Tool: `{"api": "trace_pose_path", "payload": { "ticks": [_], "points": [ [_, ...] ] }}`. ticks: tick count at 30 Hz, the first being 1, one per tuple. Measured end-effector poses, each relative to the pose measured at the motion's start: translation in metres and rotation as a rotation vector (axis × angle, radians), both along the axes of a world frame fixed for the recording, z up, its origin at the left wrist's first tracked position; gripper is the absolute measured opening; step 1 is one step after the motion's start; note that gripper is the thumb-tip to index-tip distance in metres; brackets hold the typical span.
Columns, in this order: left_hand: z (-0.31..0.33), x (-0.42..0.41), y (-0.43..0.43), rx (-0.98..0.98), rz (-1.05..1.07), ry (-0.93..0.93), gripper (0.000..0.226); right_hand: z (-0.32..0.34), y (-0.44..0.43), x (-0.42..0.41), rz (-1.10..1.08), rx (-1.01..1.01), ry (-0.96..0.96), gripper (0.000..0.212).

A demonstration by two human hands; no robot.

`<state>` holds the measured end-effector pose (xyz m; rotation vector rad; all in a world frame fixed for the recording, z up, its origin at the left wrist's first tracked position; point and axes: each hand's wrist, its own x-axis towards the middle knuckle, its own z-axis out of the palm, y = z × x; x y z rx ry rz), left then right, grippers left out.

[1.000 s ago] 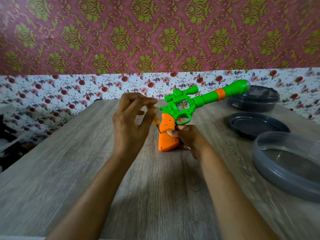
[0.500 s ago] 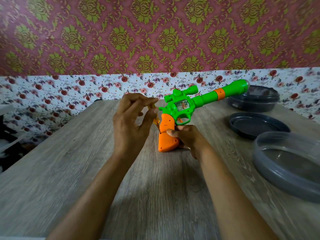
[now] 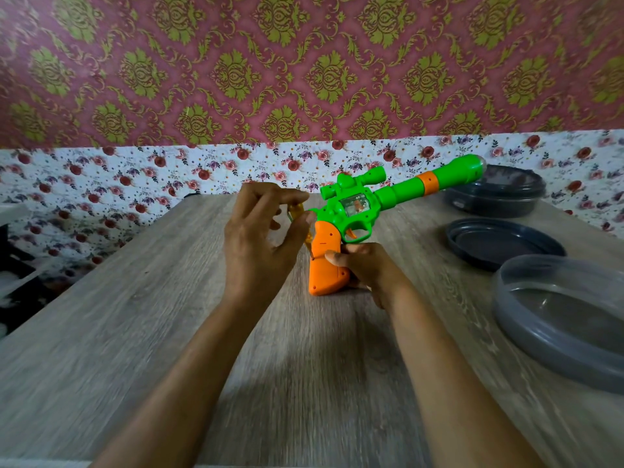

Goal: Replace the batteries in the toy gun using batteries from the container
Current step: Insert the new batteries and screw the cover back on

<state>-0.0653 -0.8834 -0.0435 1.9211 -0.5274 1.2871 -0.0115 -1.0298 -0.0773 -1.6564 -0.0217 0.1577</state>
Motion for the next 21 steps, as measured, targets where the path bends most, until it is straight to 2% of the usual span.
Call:
{"api": "trace_pose_path", "payload": {
  "ticks": [8,15,21],
  "points": [
    [-0.0016,0.0012,-0.0006,0.017,0.030,0.003,0.024,0.0002,0.0004,-0.0006,-0.004,-0.017,-0.001,0.033],
    [-0.0017,0.0021,0.0005,-0.016,0.004,-0.028,0.017,-0.0003,0.0013,0.0005,0.007,-0.015,0.006,0.033],
    [-0.0022,0.0023,0.0004,0.014,-0.008,0.009,0.031,0.0012,0.0003,-0.0018,0.004,-0.012,0.005,0.030]
  ]
}}
